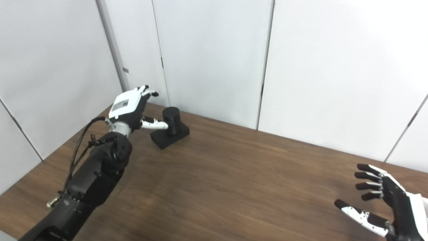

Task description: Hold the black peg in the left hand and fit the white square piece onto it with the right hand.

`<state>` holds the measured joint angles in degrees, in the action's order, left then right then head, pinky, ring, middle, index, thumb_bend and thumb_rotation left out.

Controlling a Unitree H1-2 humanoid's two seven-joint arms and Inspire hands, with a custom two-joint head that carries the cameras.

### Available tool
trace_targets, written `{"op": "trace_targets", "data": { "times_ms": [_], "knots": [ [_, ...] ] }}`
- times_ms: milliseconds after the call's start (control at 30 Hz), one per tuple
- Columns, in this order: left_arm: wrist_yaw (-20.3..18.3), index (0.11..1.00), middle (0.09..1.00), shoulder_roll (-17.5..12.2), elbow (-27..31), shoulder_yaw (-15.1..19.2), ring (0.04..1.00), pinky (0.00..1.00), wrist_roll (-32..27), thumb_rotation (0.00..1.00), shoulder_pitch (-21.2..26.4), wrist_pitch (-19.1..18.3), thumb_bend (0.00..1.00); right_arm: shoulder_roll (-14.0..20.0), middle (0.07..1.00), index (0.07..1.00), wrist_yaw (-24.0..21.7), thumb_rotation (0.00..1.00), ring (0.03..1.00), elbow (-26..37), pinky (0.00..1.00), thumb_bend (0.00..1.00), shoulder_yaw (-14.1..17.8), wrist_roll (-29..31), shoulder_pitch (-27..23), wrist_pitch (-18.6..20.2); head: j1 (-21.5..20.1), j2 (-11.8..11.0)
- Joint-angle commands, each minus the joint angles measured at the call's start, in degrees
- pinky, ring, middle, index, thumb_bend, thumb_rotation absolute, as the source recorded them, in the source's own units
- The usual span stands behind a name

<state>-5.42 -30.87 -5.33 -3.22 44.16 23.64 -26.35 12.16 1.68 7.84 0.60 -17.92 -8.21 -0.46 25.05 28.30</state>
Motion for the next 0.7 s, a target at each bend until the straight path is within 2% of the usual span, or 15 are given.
{"op": "trace_targets", "data": {
  "times_ms": [0, 233, 367, 667],
  "knots": [
    [-0.31, 0.861, 1.000, -2.11, 0.02, 0.10, 1.000, 0.86, 2.36, 0.46, 3.27, -0.49, 1.00, 0.33, 0.684, 0.727, 0.21, 0.00, 0.598, 2.62, 0.48, 0.56, 0.22, -0.13, -1.58, -0.98, -0.08, 0.08],
    [-2.26, 0.876, 1.000, -2.07, -4.79, -1.68, 1.000, 0.88, 4.81, 0.52, 4.94, -0.51, 1.00, 0.44, 0.679, 0.723, 0.15, 0.00, 0.592, 2.73, 0.48, 0.57, 0.31, 0.14, -1.41, -1.14, -0.15, 0.23],
    [-3.87, 0.886, 1.000, -1.68, -6.09, -1.53, 1.000, 0.92, 5.72, 0.52, 5.40, -0.55, 1.00, 0.55, 0.680, 0.724, 0.13, 0.00, 0.591, 2.99, 0.48, 0.57, 0.32, 0.12, -1.27, -1.32, -0.25, 0.56],
    [-6.37, 0.881, 1.000, -1.23, -8.61, -2.20, 1.000, 0.91, 8.20, 0.55, 6.37, -0.55, 1.00, 0.62, 0.689, 0.754, -0.17, 0.00, 0.600, 3.73, 0.49, 0.56, 0.47, 0.31, -0.92, -0.59, -0.34, 0.81]
  ]
}}
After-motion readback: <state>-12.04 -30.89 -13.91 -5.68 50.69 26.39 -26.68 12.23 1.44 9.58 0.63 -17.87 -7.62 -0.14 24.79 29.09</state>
